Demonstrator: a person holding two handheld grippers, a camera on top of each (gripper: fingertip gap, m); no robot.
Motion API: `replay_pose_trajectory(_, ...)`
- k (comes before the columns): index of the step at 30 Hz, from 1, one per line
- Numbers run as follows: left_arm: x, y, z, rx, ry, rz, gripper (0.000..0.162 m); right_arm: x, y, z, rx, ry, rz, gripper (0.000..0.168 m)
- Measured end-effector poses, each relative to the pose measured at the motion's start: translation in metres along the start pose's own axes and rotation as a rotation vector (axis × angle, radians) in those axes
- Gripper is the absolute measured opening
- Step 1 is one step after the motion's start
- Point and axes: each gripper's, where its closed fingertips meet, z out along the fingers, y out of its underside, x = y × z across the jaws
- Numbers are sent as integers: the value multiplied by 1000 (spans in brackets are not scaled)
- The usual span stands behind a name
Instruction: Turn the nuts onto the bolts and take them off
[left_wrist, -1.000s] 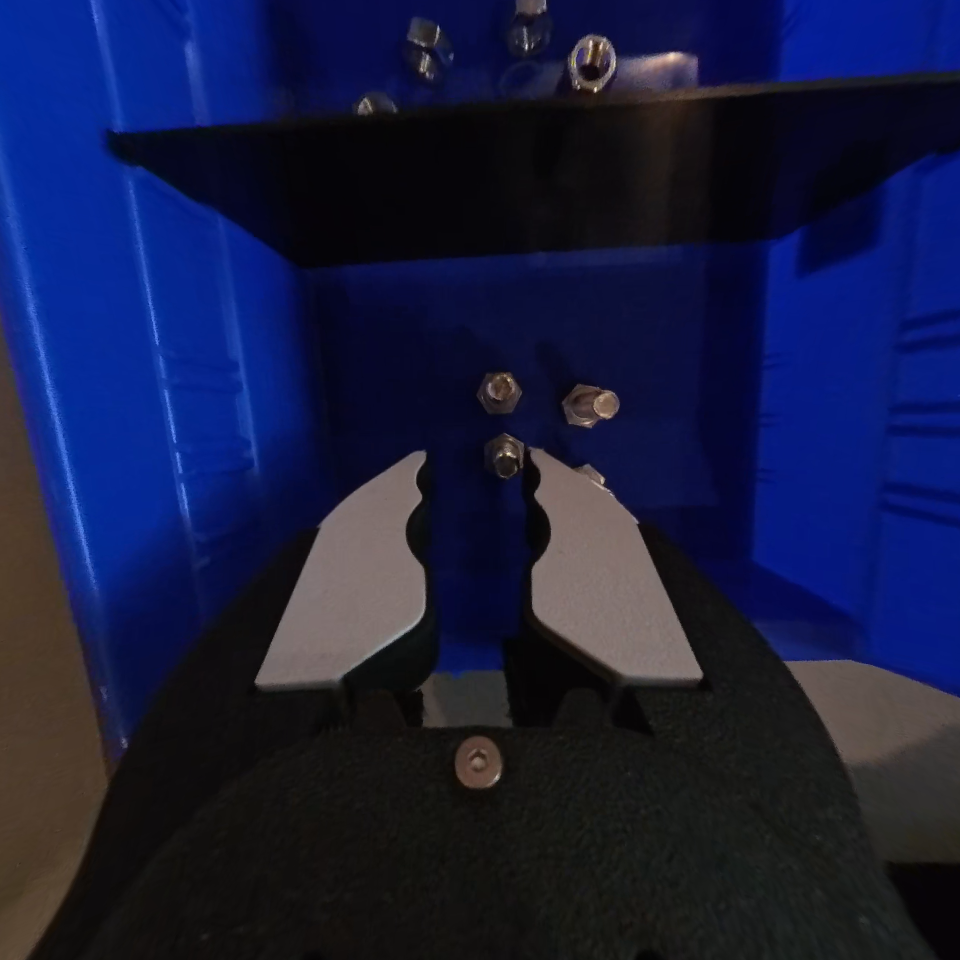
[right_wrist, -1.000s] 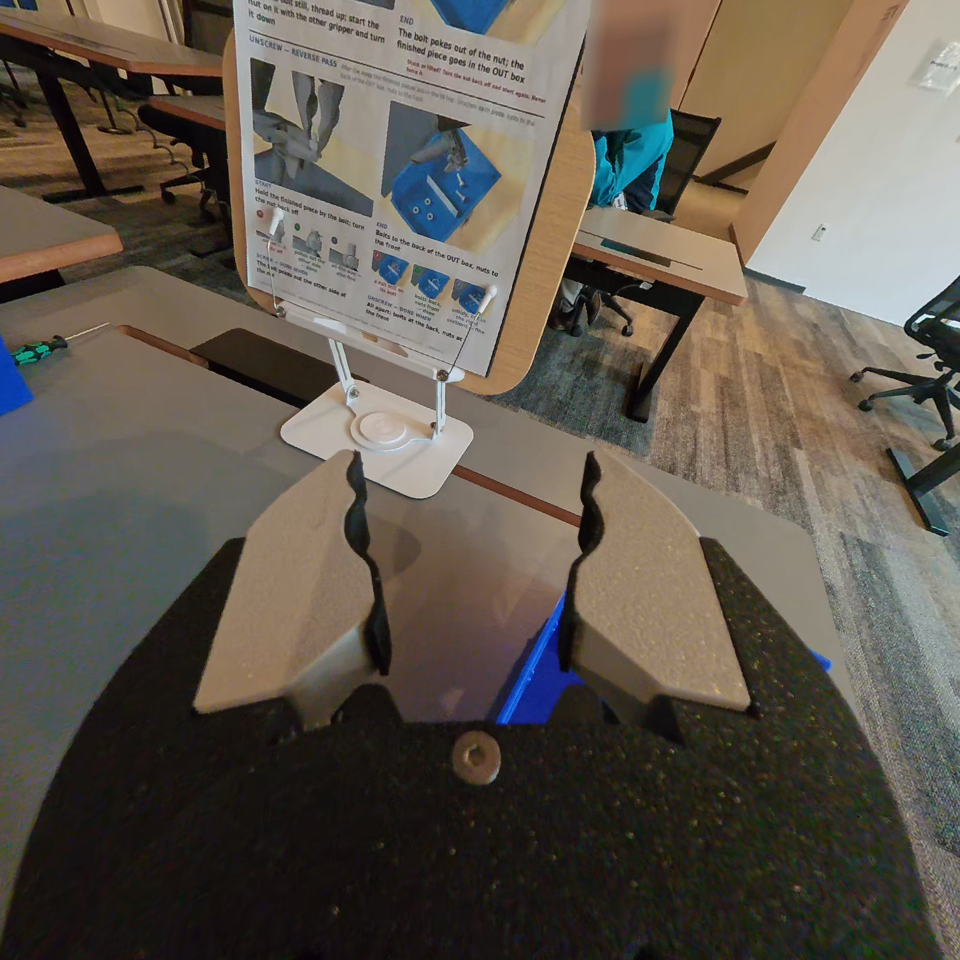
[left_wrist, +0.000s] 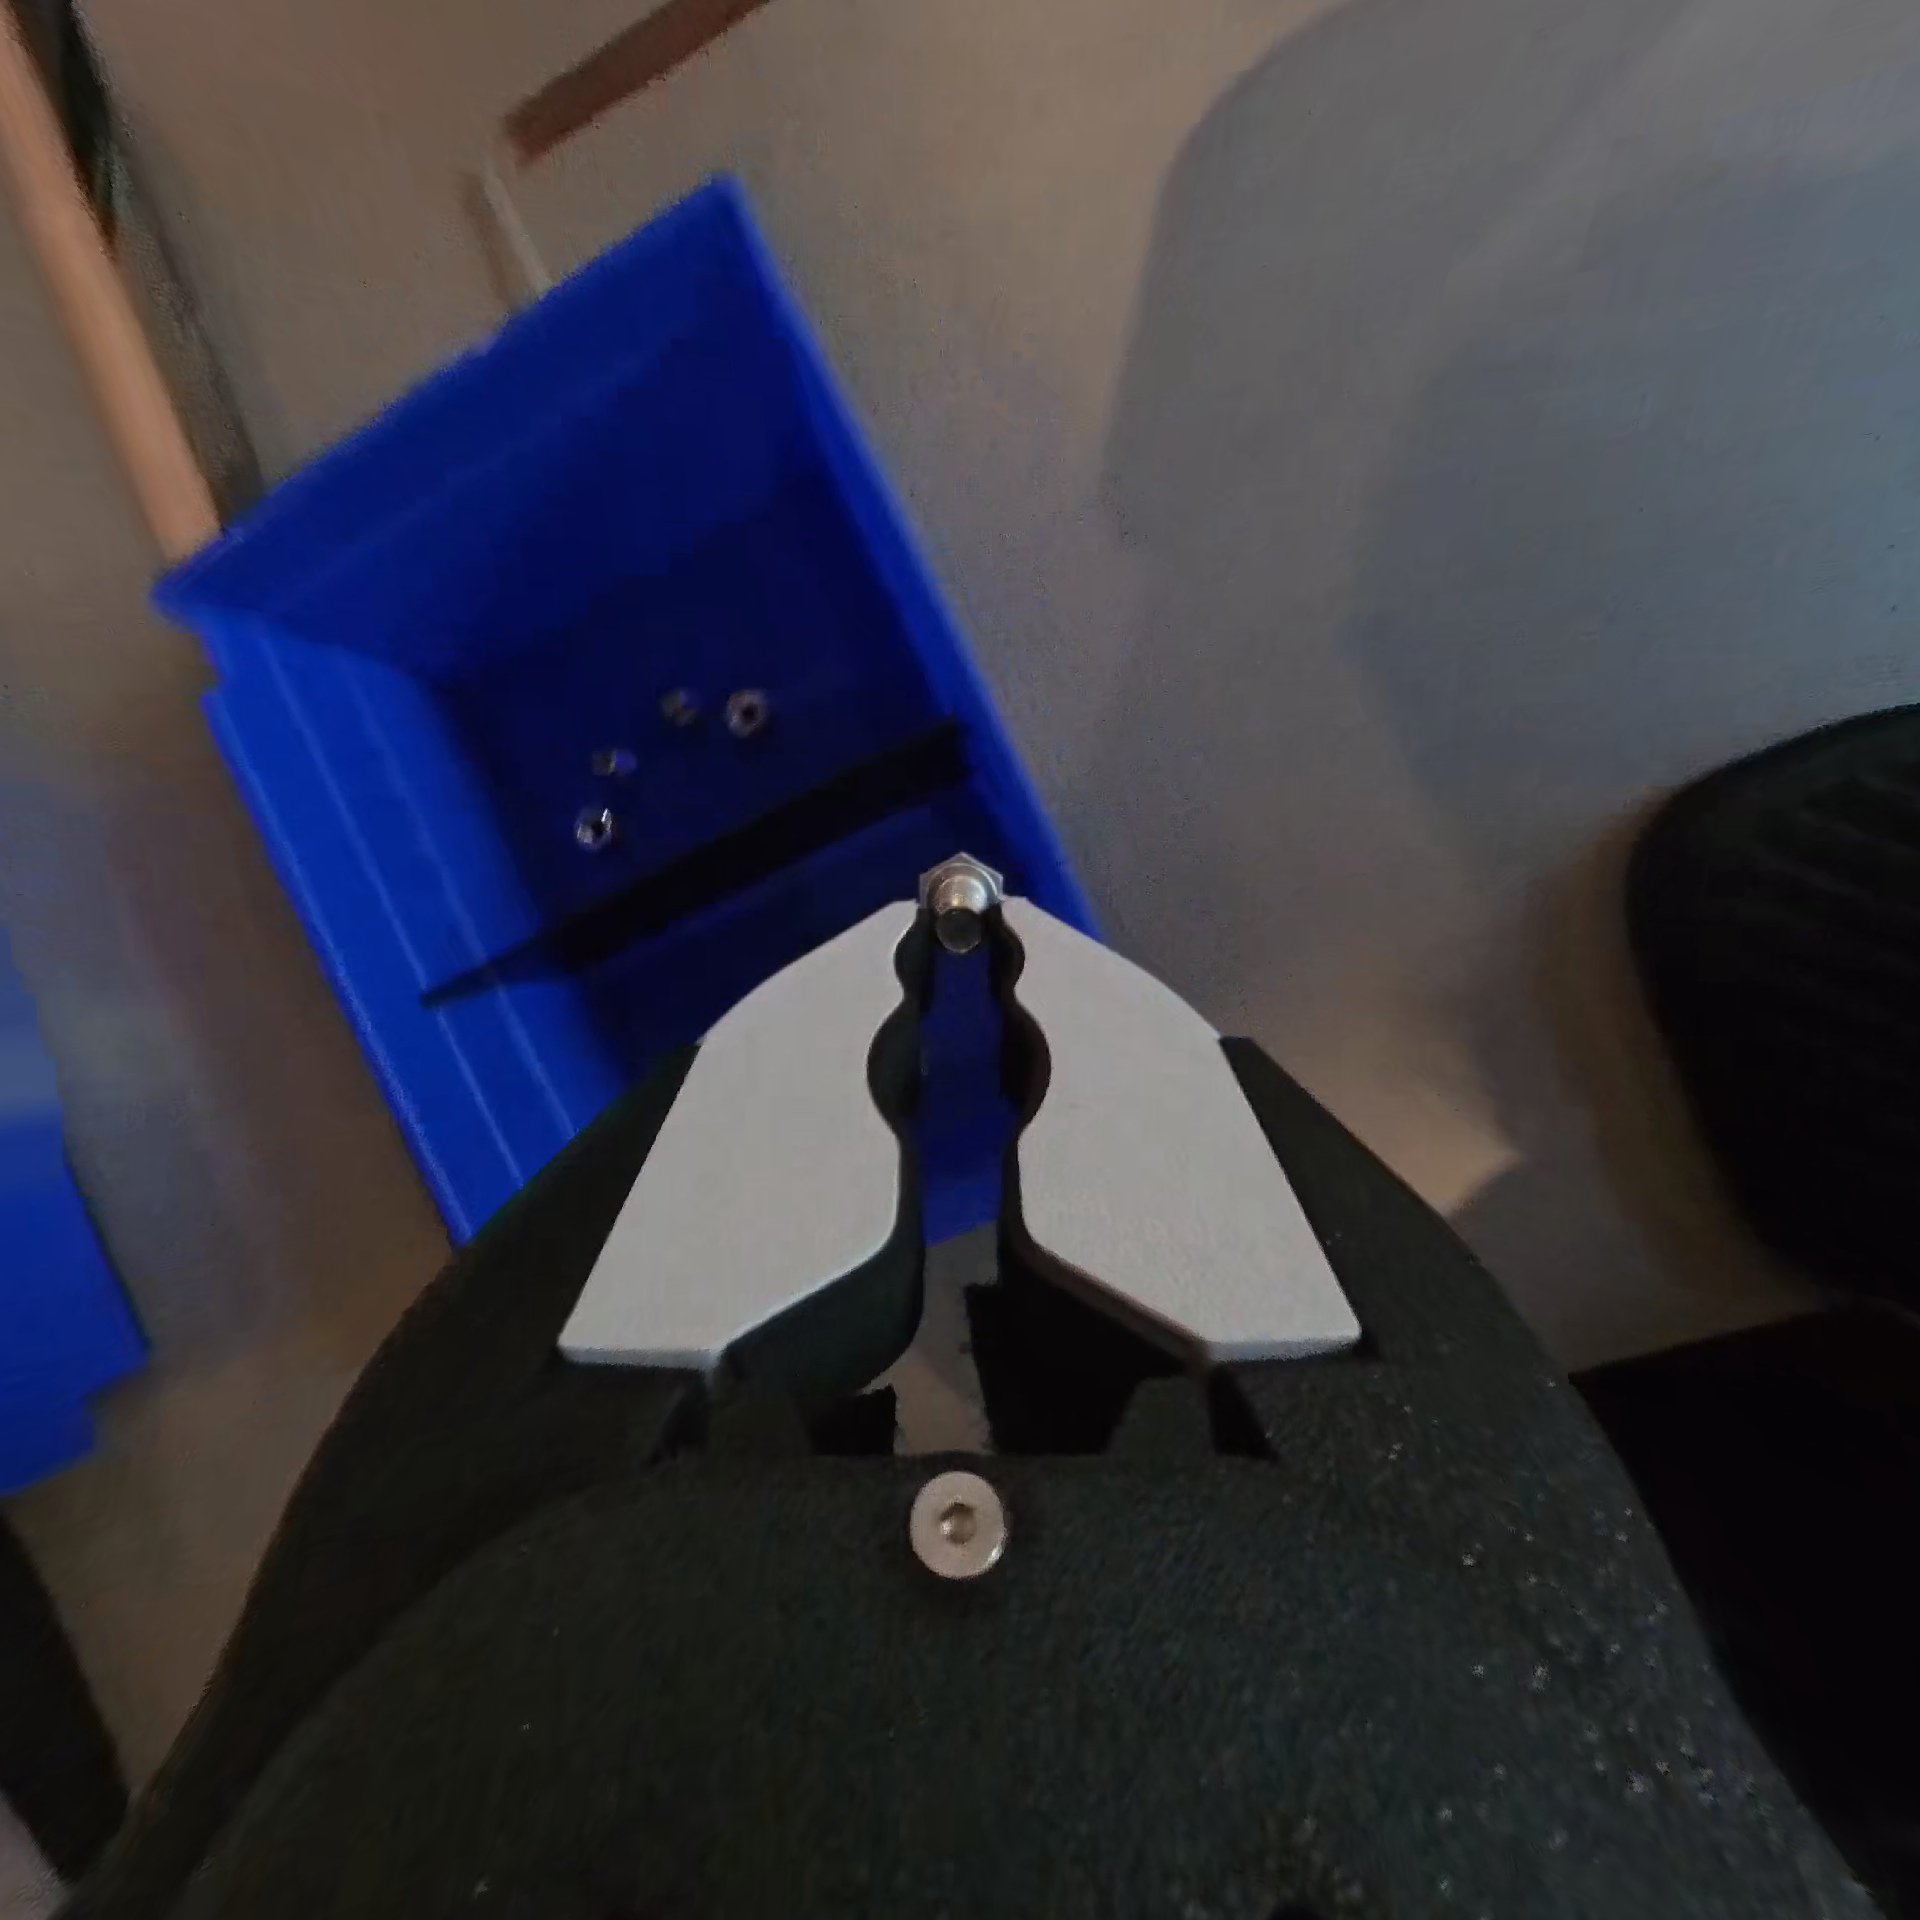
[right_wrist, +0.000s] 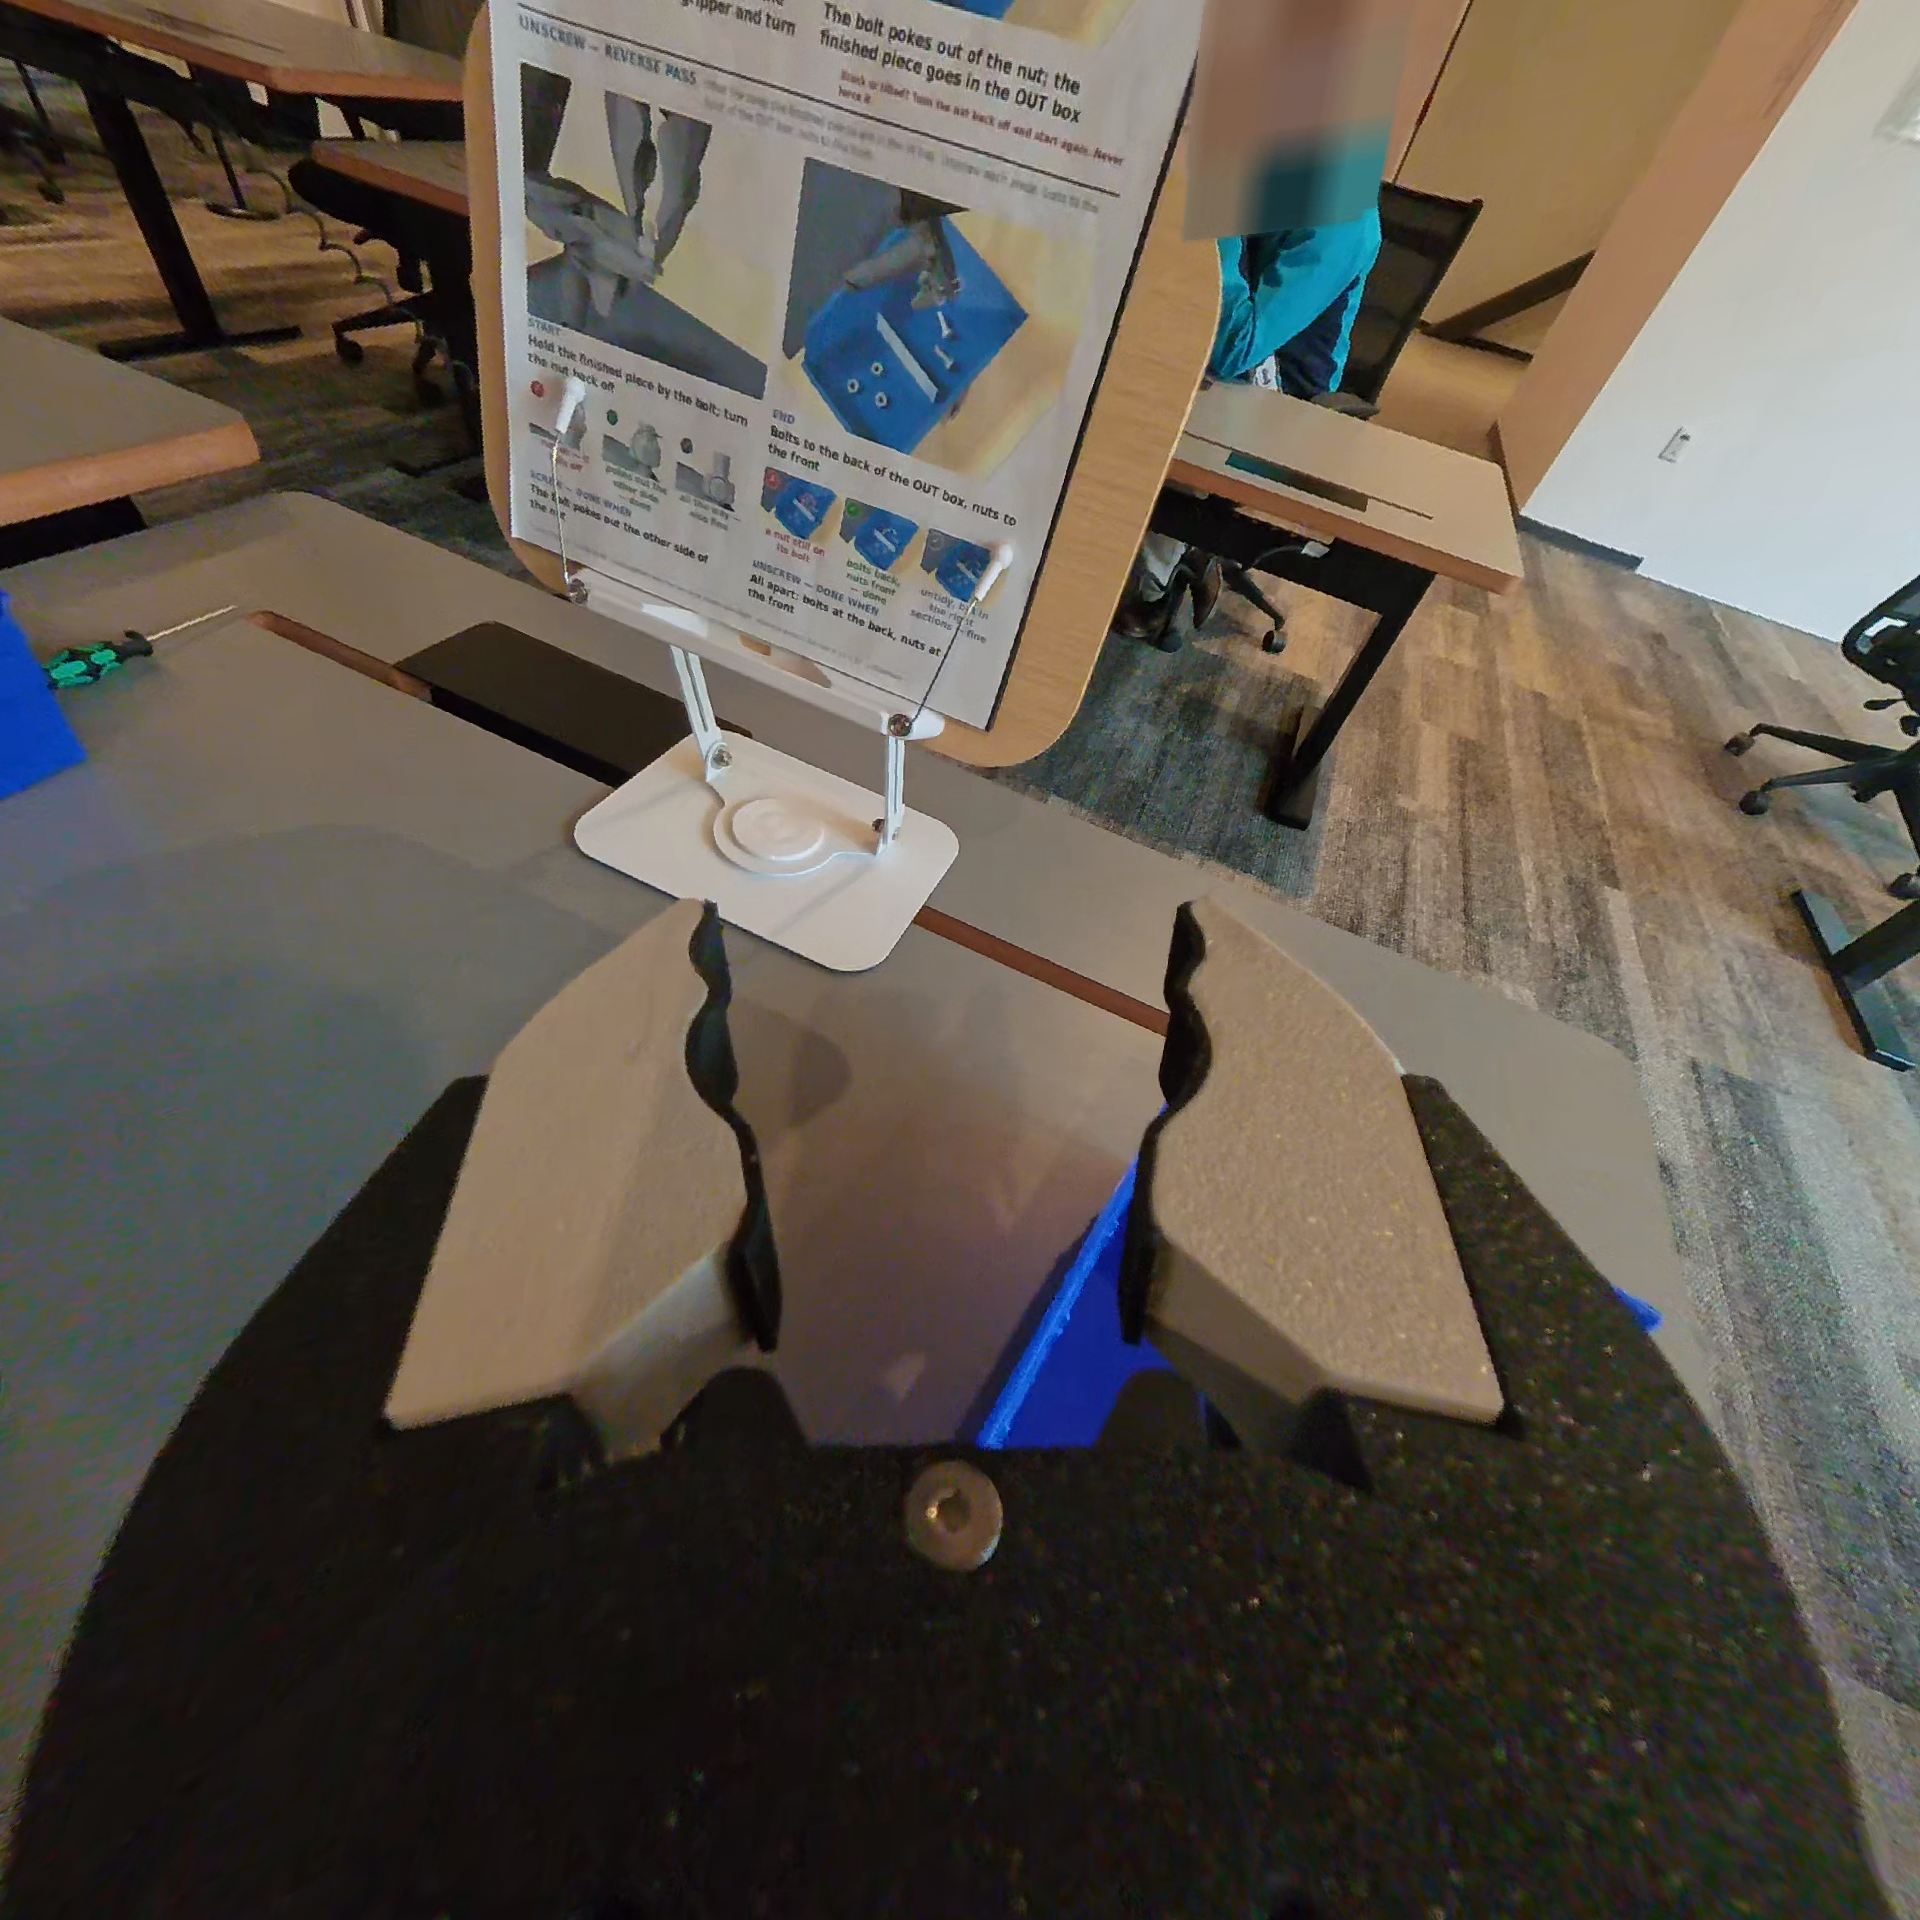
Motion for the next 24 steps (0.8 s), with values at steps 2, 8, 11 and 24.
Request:
replay_pose_trajectory(2, 22, -21, -4, 26, 26, 73, 10, 2, 0, -2, 4, -1, 6, 80)
replay_pose_trajectory(8, 89, -71, -5, 74, 102, 283, 10, 6, -1, -9, 19, -7, 22, 80)
replay_pose_trajectory(11, 123, -88, 1, 88, 154, 370, 10, 7, -1, -11, 22, -13, 28, 80)
replay_pose_trajectory(24, 247, -111, 46, 50, 333, 648, 10, 0, -2, -15, 18, -53, 11, 79)
